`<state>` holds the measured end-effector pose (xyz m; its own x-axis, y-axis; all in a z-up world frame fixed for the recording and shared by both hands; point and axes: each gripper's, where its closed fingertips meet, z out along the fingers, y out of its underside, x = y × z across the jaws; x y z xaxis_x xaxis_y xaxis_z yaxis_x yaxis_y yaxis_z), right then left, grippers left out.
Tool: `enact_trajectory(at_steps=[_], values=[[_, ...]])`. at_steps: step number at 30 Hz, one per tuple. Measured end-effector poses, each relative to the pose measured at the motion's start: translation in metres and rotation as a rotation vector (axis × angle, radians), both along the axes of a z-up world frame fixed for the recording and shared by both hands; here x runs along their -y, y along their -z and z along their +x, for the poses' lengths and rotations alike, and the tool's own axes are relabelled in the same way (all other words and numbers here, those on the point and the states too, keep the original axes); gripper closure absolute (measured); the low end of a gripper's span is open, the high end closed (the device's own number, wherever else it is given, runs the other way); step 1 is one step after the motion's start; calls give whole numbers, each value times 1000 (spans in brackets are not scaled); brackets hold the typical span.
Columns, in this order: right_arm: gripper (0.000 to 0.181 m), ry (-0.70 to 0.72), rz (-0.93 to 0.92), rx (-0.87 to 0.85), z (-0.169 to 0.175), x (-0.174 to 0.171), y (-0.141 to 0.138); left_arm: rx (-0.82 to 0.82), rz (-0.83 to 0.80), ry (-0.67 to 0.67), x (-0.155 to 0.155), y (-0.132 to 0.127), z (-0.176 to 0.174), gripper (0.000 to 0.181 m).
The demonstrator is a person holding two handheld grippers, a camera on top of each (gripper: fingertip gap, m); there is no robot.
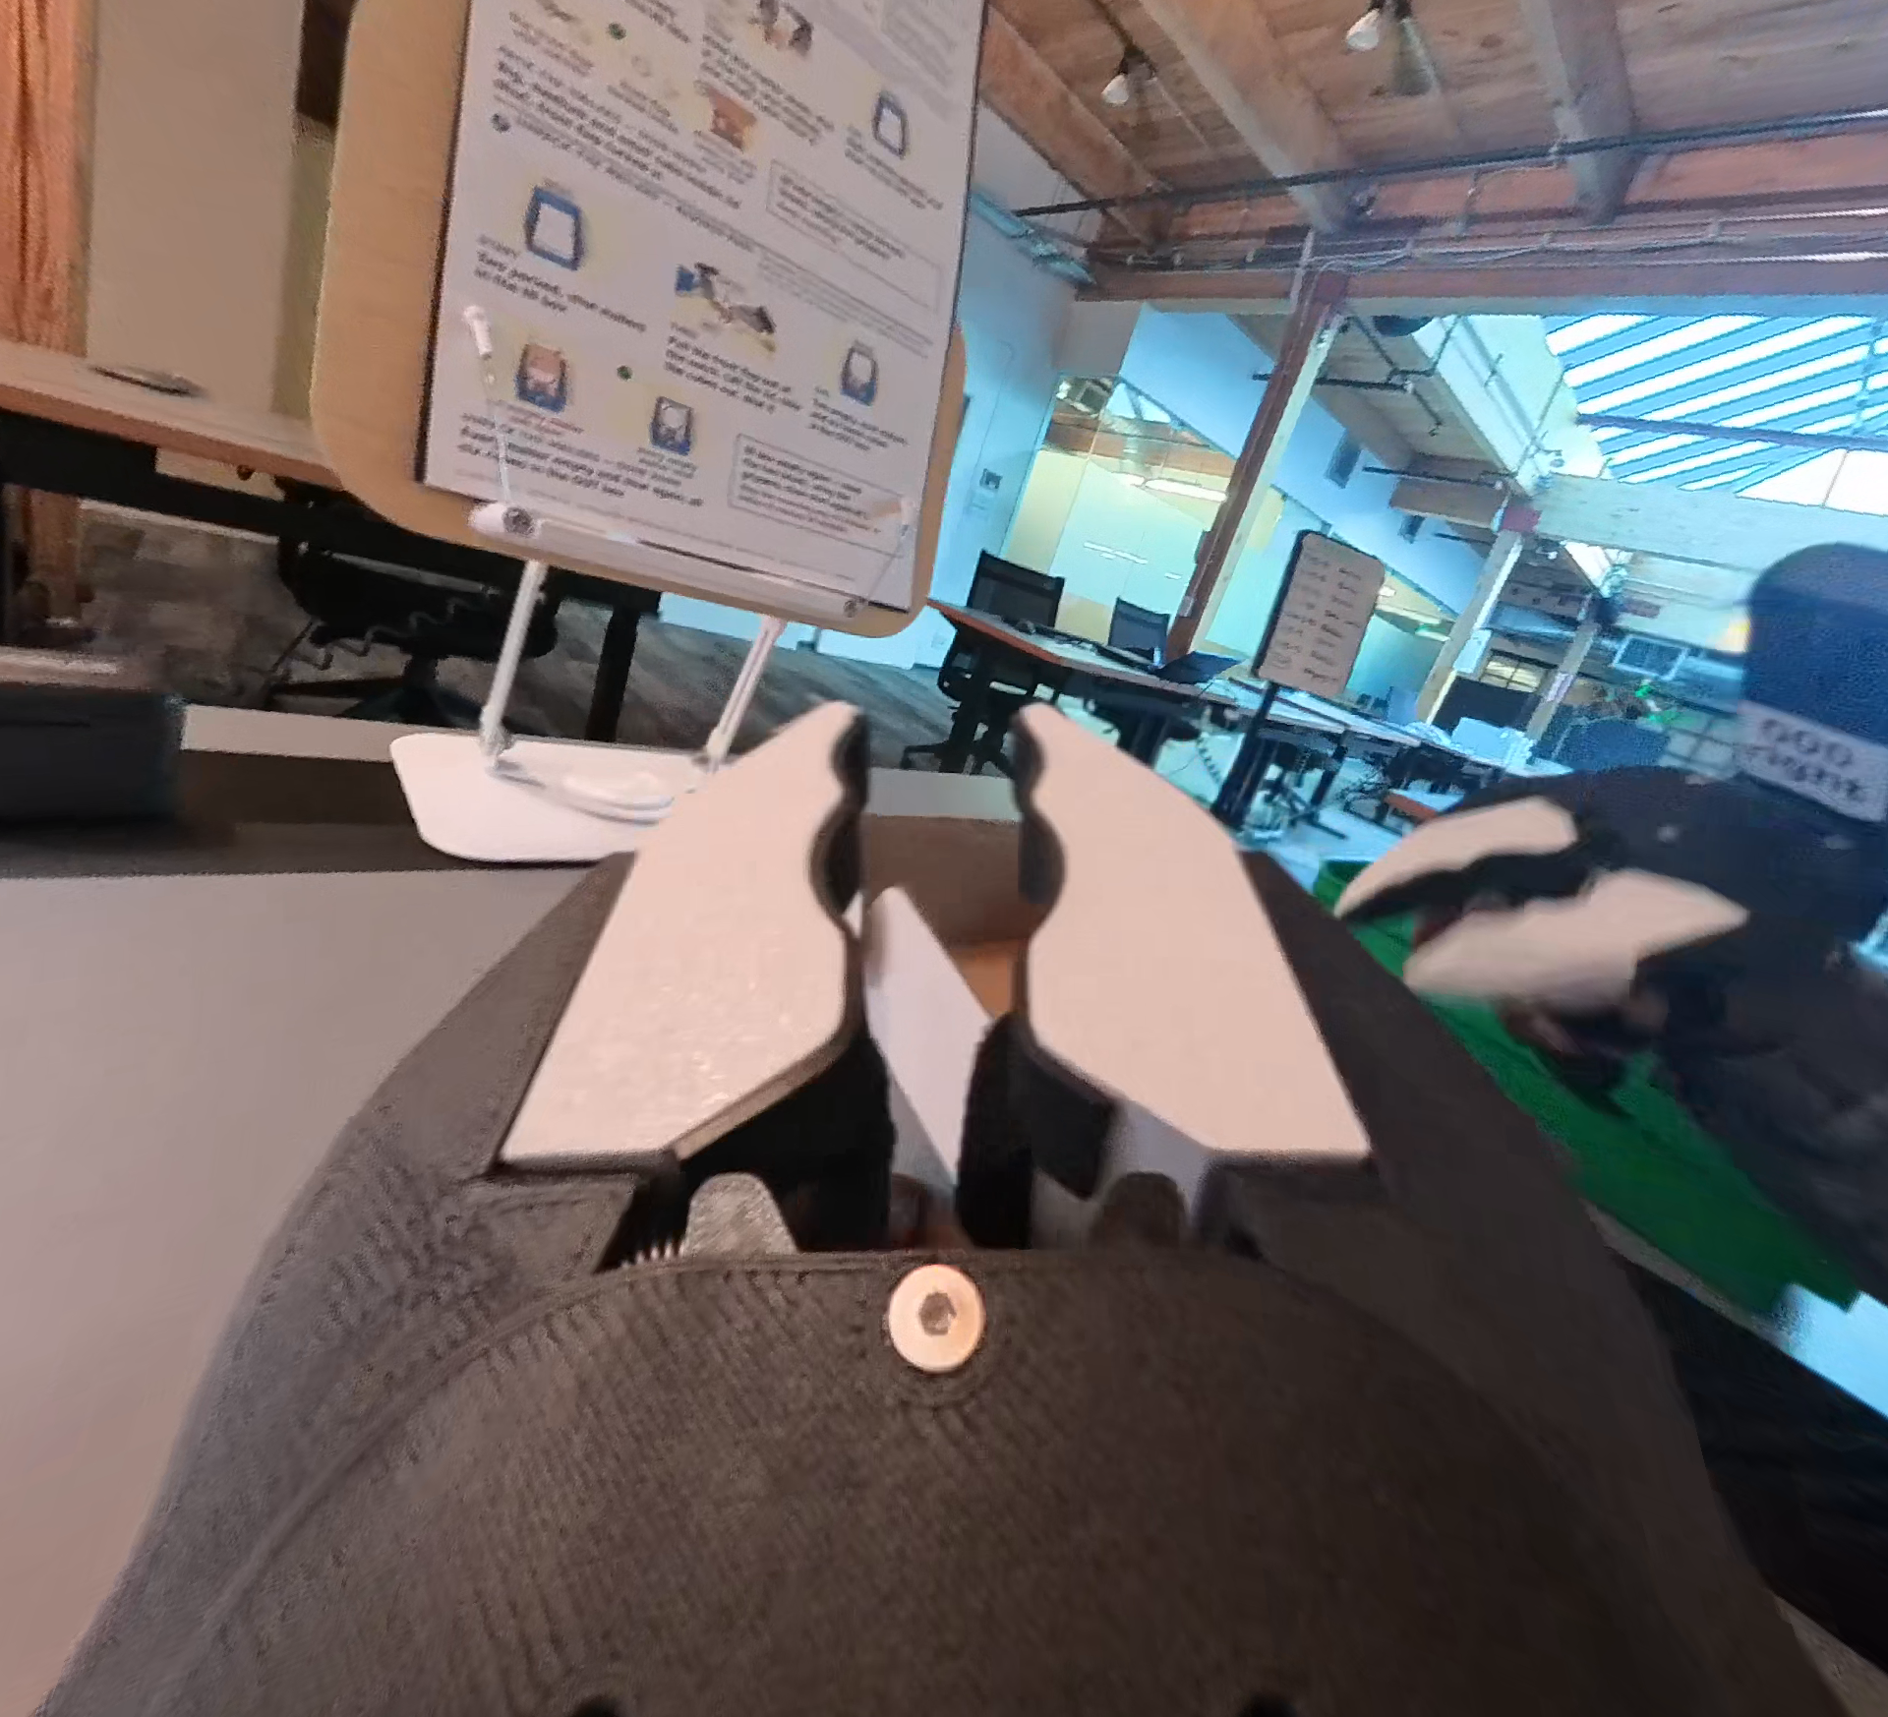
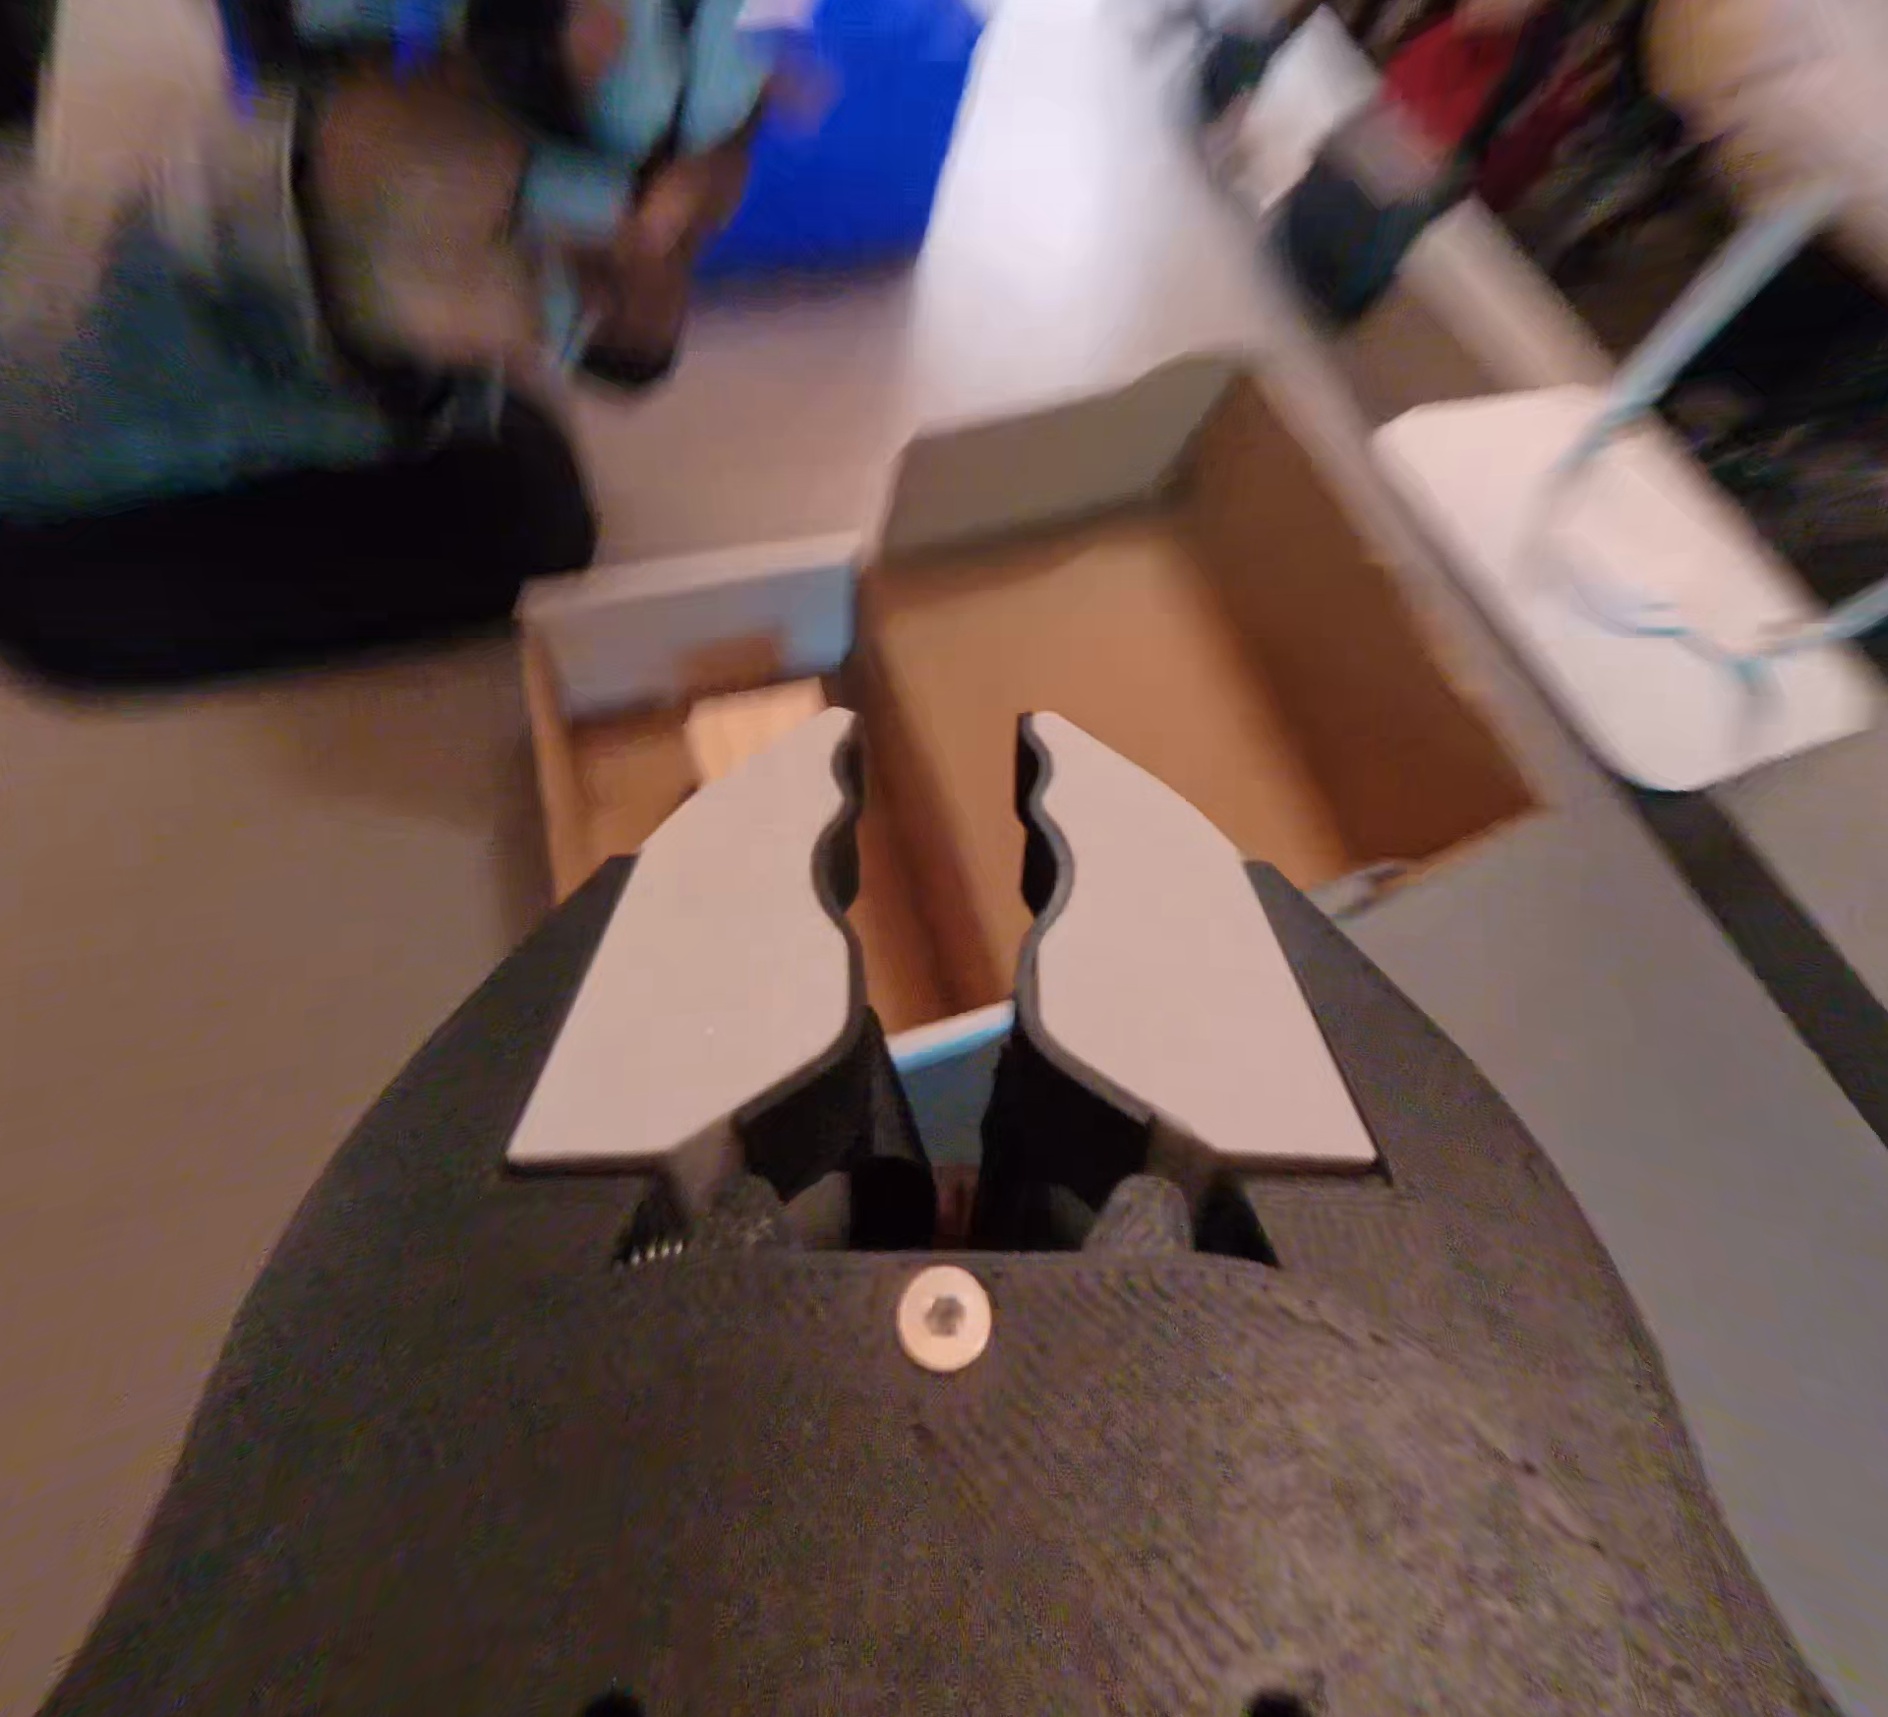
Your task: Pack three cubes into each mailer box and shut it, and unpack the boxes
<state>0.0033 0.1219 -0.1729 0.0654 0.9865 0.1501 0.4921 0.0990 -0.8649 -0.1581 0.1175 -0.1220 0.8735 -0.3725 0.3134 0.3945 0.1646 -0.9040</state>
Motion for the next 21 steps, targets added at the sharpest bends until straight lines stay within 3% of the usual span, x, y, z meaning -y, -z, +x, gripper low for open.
enact_trajectory(at_steps=[3, 6, 9, 11, 15, 21], values=[[180, 242, -114, -364, 32, -44, -38, -46, -126, -14, -10, 21, -5, 173], [181, 361, -274, -374, 59, -72, -3, -134, -307, 51, -21, 54, 5, 176], [181, 353, -420, -274, 54, -73, 44, -213, -417, 110, -29, 79, 18, 177], [181, 319, -457, -223, 45, -69, 58, -244, -434, 151, -33, 86, 27, 178], [181, 266, -443, -215, 34, -61, 57, -299, -475, 255, -33, 100, 50, 180], [181, 192, -407, -238, 34, -48, 48, -395, -395, 290, -22, 91, 59, 181]])
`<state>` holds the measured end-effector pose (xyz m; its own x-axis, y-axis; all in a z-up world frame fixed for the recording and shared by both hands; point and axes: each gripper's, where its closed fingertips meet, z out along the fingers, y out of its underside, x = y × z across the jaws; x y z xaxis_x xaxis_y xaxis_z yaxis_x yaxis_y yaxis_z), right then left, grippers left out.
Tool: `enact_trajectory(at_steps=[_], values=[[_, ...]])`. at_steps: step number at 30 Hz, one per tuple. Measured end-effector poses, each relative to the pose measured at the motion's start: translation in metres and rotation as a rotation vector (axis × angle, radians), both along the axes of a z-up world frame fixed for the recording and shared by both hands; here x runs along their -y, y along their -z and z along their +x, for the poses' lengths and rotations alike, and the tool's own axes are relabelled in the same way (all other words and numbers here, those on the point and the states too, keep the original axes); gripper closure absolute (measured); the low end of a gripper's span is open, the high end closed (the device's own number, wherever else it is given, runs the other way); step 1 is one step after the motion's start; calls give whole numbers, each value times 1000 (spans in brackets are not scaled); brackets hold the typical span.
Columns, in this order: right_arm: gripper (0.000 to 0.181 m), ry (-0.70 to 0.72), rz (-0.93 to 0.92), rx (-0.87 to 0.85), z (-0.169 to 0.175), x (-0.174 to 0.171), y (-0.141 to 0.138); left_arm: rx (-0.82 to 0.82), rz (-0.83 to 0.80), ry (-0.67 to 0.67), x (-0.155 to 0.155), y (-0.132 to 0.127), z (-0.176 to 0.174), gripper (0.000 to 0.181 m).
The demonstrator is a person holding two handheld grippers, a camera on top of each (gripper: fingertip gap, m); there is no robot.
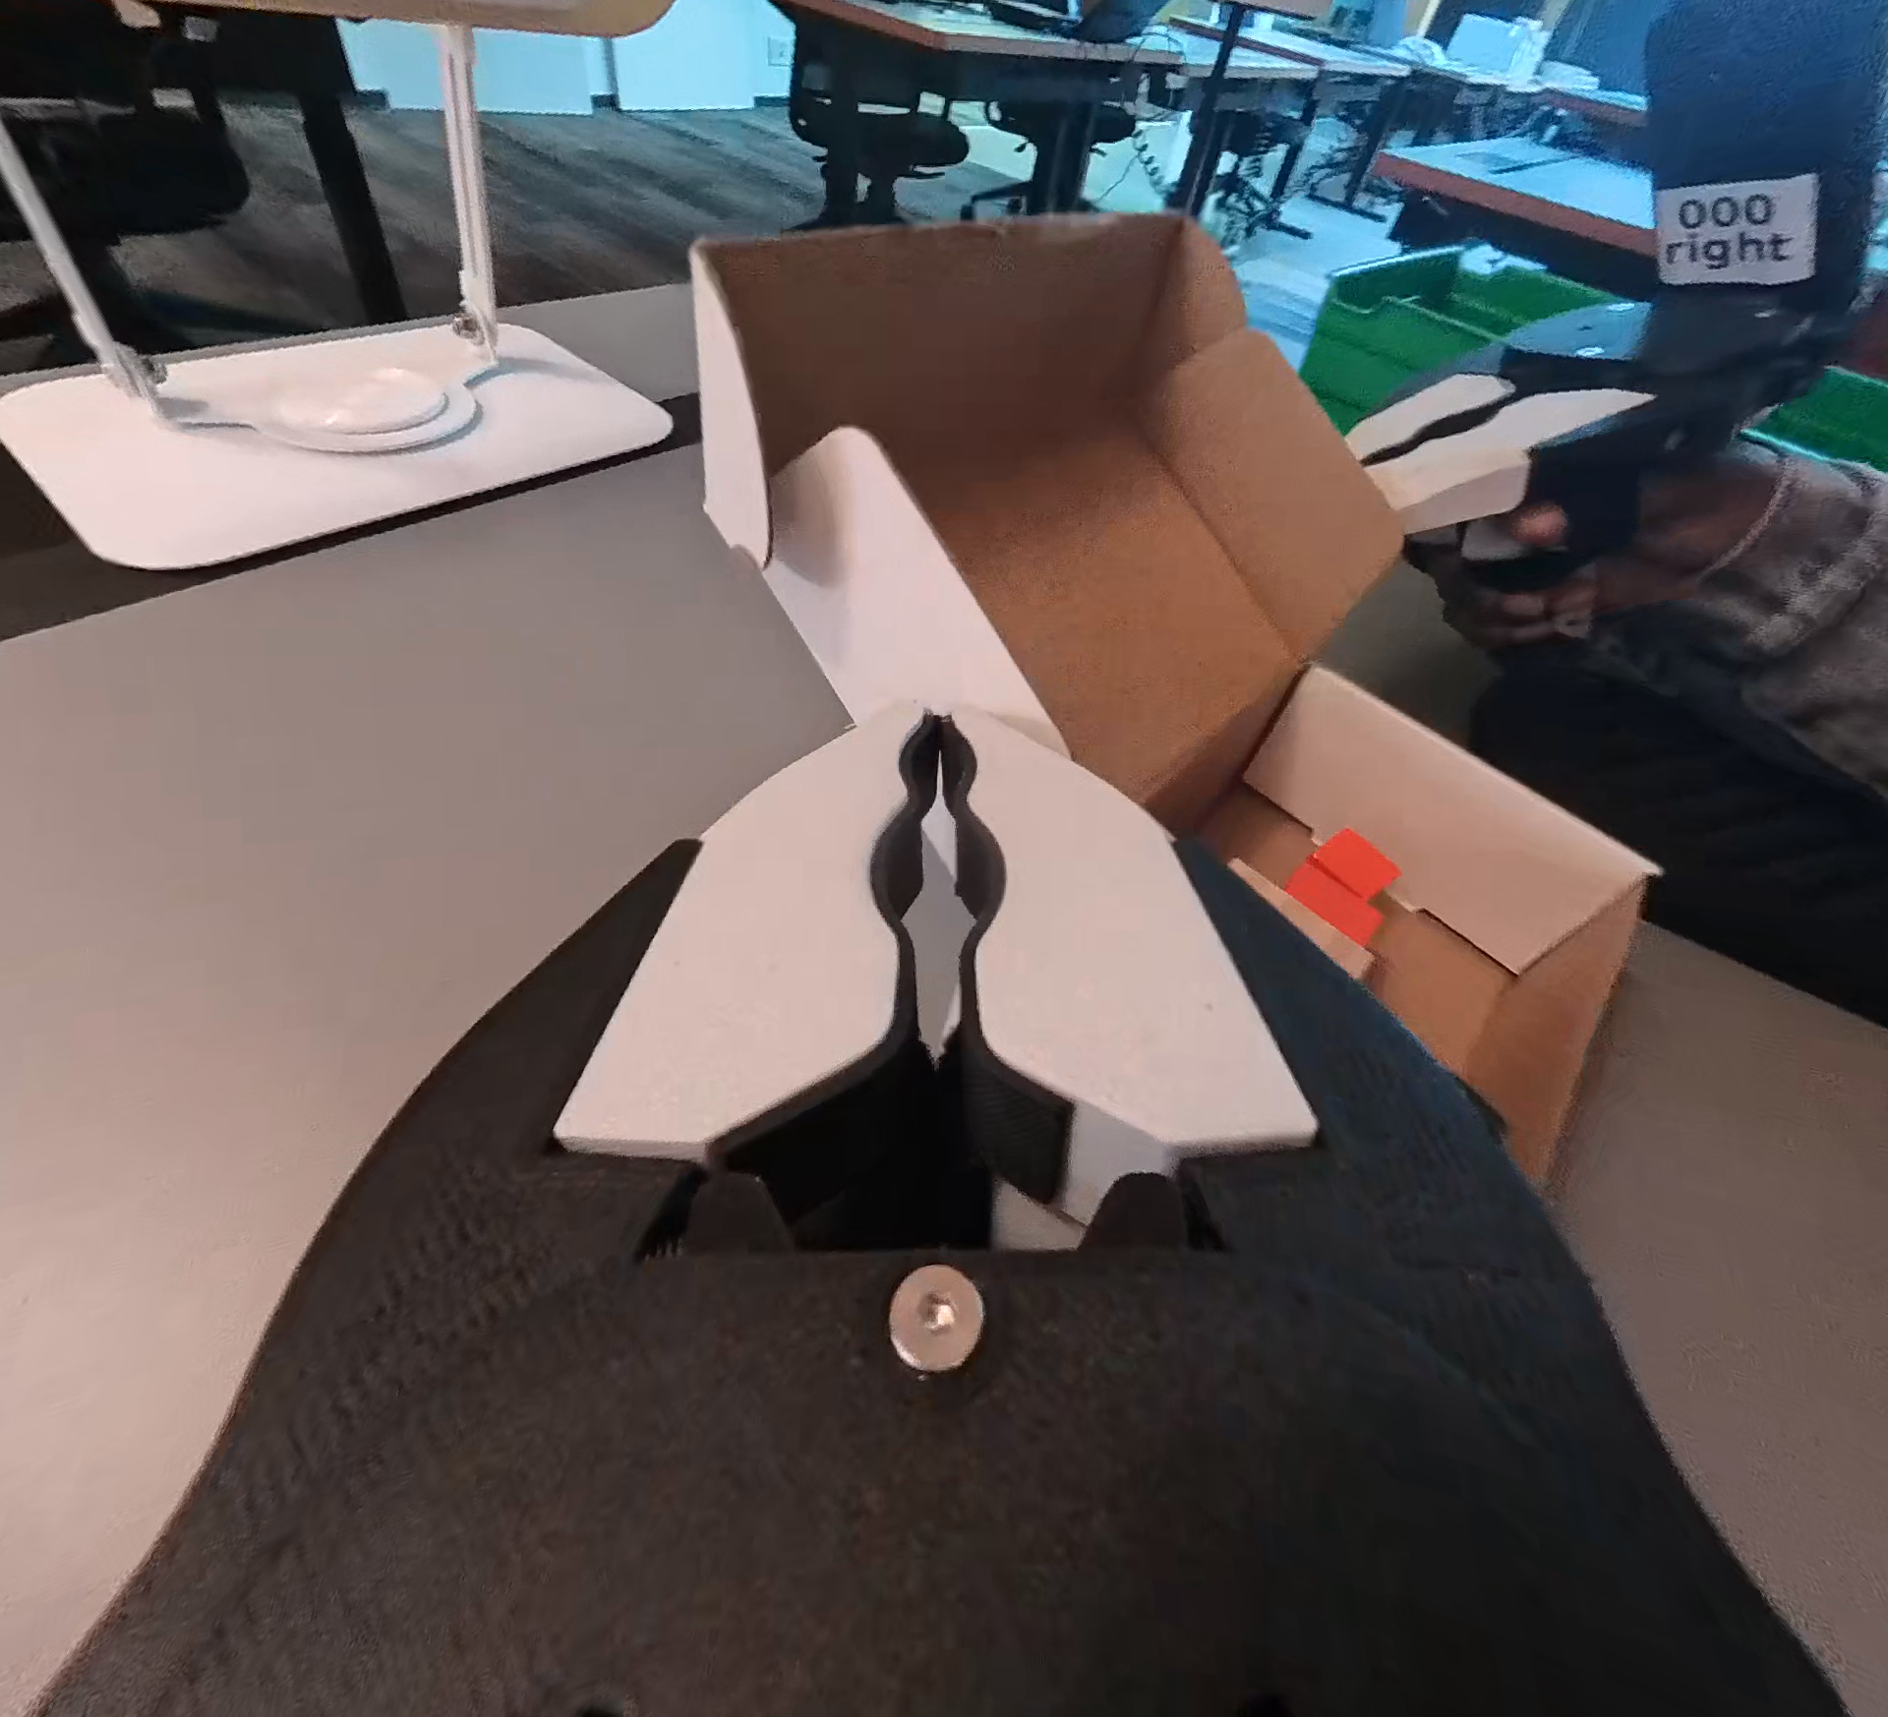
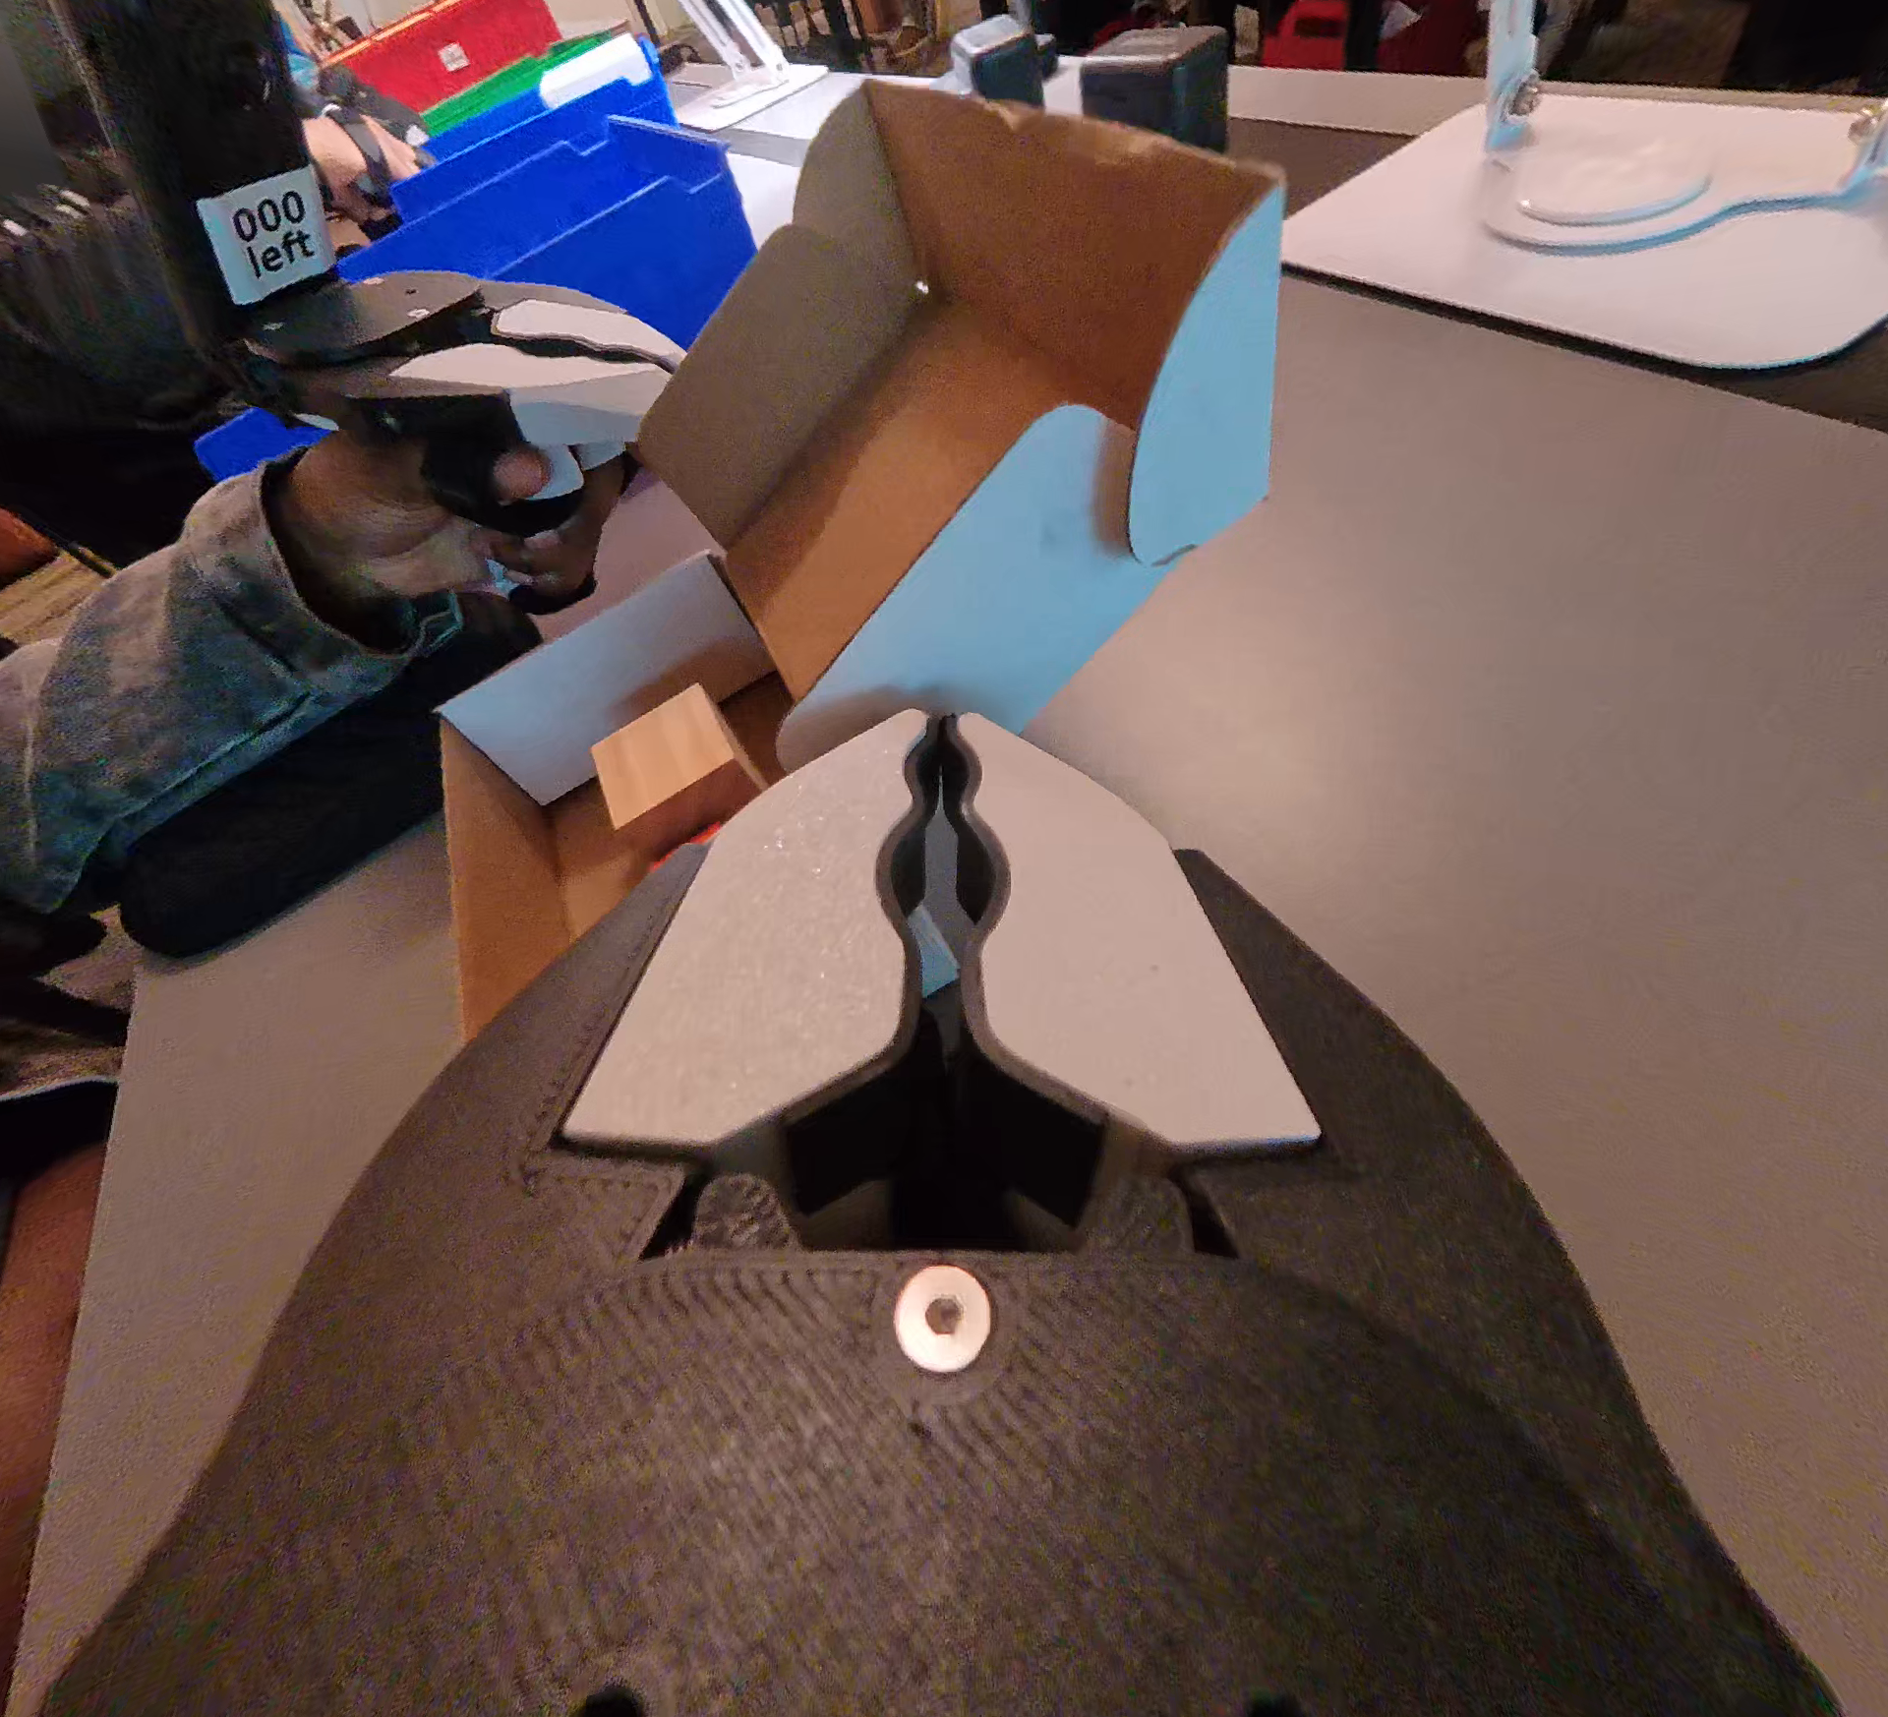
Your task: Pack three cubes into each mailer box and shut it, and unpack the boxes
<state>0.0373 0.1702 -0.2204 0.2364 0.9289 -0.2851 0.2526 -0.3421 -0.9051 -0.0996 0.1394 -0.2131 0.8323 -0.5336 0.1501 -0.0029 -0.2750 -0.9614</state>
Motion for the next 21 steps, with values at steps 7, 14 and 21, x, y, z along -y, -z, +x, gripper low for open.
enact_trajectory(at_steps=[7, 14, 21], values=[[181, -57, 121, 72, 4, 26, -3, -90, 44, 105, 29, -3, 10, 181], [181, -58, 202, 175, 8, 49, 12, -247, 65, 152, 56, 14, 16, 180], [165, -87, 303, 271, 31, 64, 26, -461, 182, 225, 93, 20, 13, 144]])
